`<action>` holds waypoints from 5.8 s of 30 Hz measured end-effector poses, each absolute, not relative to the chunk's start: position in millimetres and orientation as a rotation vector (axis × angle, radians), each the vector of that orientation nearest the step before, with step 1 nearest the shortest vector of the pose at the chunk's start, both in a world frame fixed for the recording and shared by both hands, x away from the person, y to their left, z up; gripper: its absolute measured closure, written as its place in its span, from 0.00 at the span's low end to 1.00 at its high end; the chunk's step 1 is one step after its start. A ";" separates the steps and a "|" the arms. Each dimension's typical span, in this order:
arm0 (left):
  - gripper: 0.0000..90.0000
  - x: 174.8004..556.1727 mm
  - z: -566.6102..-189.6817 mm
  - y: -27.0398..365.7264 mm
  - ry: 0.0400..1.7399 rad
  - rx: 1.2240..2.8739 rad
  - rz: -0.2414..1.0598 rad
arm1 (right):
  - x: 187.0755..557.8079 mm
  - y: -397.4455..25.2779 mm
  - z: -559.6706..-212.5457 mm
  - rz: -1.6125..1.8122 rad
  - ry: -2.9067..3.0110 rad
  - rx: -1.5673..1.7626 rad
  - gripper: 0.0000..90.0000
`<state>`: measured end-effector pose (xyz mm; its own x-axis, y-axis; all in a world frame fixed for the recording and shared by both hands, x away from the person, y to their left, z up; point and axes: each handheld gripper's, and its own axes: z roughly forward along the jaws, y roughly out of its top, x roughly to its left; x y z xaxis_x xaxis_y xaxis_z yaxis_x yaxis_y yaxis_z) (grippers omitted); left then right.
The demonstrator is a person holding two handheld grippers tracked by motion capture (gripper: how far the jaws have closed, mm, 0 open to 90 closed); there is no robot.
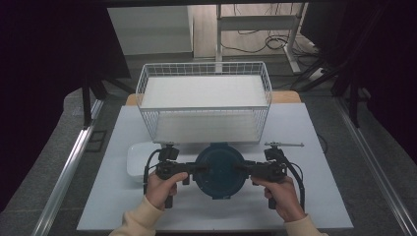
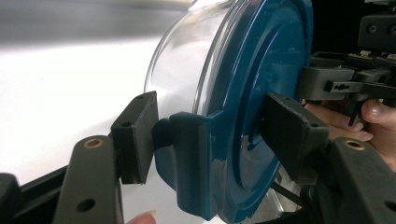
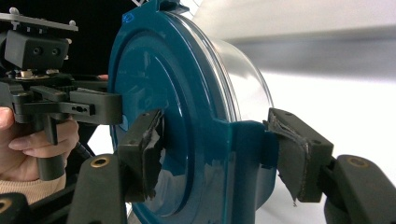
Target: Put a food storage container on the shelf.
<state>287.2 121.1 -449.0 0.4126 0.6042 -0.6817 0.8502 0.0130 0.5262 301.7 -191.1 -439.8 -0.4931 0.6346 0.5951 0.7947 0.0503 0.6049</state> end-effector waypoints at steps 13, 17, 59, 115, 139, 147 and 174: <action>0.41 296.0 -416.3 131.0 1.258 1.675 -0.271 | 312.8 -181.6 -406.6 -1.496 -2.182 -1.433 0.42; 0.41 300.0 -406.9 132.6 1.250 1.671 -0.258 | 317.8 -179.6 -394.3 -1.510 -2.193 -1.425 0.42; 0.41 352.0 -314.3 153.4 1.171 1.648 -0.193 | 368.7 -163.9 -298.2 -1.644 -2.285 -1.301 0.45; 0.42 474.4 -309.9 182.2 1.331 1.559 -0.291 | 495.9 -139.8 -301.1 -1.600 -2.122 -1.370 0.45; 0.29 477.6 -321.1 171.3 1.400 1.461 -0.126 | 505.2 -135.8 -313.8 -1.551 -2.061 -1.519 0.22; 0.27 445.1 -307.0 170.1 1.335 1.530 0.064 | 476.6 -138.0 -299.0 -1.665 -2.226 -1.567 0.10; 0.29 276.6 -377.1 182.6 1.056 1.794 0.193 | 328.5 -206.5 -363.8 -1.719 -2.572 -1.241 0.23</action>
<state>276.6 182.6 -377.1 0.6056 0.7288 -0.3194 0.5682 -0.1151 0.8148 328.5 -206.5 -363.8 -0.7070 0.6675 0.2336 0.4711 0.1981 0.8596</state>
